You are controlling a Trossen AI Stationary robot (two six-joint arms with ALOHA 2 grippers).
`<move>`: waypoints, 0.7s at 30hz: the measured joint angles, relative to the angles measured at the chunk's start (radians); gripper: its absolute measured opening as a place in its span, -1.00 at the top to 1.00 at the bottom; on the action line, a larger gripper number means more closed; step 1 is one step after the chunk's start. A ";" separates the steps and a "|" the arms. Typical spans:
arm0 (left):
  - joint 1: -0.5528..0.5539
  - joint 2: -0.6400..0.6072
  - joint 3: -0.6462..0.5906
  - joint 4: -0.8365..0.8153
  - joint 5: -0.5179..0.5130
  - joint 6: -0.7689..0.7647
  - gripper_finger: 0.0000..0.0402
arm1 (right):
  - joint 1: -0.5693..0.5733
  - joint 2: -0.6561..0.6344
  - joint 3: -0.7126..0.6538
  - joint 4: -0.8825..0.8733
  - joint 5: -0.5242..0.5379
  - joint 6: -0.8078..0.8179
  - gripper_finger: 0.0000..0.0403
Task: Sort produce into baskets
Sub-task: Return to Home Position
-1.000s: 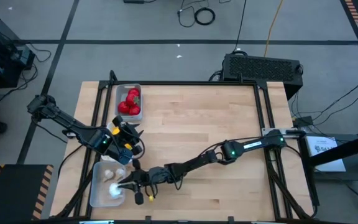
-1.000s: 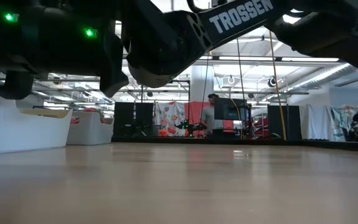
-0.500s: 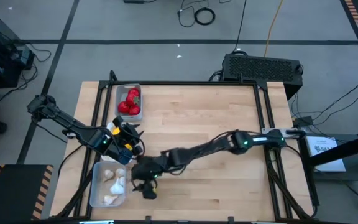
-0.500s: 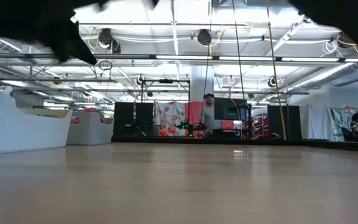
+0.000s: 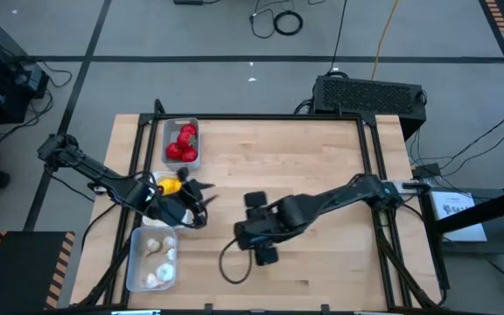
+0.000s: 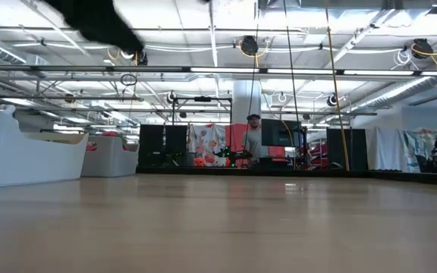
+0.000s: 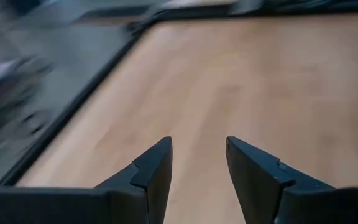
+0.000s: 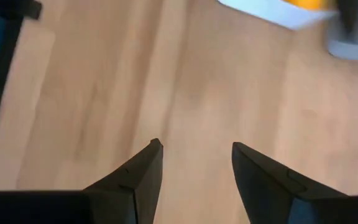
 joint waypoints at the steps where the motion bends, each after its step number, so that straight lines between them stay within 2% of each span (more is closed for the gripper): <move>1: 0.006 0.000 0.000 0.067 0.062 0.073 0.20 | 0.000 -0.022 0.000 -0.031 0.011 0.012 0.10; 4: 0.012 -0.005 0.000 0.237 0.282 0.264 0.20 | 0.001 -0.081 0.000 -0.103 0.044 0.048 0.14; 6: 0.015 -0.019 0.000 0.312 0.368 0.335 0.20 | 0.004 -0.118 -0.013 -0.132 0.082 0.066 0.17; 8: 0.022 -0.043 0.000 0.324 0.381 0.368 0.20 | 0.011 -0.166 -0.051 -0.147 0.122 0.081 0.19; 11: 0.037 -0.098 0.000 0.257 0.383 0.376 0.20 | 0.026 -0.261 -0.145 -0.145 0.199 0.113 0.22; 13: 0.047 -0.141 0.000 0.203 0.401 0.392 0.20 | 0.033 -0.343 -0.246 -0.118 0.258 0.140 0.24; 16: 0.062 -0.223 -0.002 0.131 0.426 0.400 0.20 | 0.044 -0.490 -0.468 -0.014 0.329 0.181 0.27; 18: 0.072 -0.287 -0.002 0.090 0.431 0.393 0.20 | 0.043 -0.605 -0.649 0.109 0.333 0.199 0.28; 21: 0.073 -0.397 -0.058 0.116 0.432 0.394 0.20 | 0.037 -0.788 -0.926 0.339 0.329 0.200 0.30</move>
